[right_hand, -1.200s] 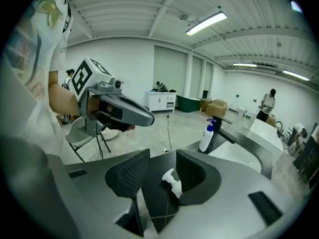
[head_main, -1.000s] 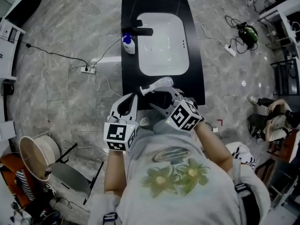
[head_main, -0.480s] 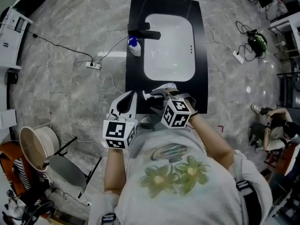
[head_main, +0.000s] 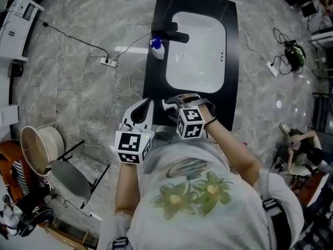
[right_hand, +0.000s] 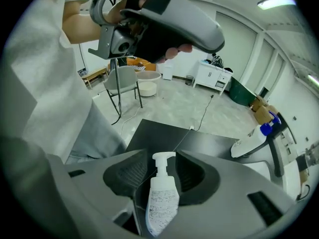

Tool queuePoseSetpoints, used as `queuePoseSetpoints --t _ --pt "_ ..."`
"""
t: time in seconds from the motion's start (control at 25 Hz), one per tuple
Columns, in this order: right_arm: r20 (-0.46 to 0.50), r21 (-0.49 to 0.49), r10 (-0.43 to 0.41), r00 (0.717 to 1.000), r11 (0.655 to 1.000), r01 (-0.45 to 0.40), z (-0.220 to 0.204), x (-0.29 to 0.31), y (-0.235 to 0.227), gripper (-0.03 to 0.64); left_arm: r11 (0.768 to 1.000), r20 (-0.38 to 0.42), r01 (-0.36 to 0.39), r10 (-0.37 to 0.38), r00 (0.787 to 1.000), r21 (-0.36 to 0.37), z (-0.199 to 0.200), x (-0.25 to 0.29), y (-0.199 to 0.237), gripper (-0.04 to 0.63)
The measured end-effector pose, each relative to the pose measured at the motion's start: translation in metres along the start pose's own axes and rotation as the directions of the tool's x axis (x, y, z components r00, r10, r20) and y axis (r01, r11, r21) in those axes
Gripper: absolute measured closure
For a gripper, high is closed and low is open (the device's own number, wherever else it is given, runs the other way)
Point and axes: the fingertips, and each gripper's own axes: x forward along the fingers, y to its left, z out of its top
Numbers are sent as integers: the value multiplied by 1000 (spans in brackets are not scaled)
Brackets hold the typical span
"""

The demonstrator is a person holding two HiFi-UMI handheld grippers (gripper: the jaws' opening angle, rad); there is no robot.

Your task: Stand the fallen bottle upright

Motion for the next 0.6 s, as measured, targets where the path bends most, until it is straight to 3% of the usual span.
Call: queuePoseSetpoints --t 0.6 --pt "-179 -113 94 979 987 -115 -22 46 2 436 998 -18 -57 56 998 -41 -10 -3 13 577"
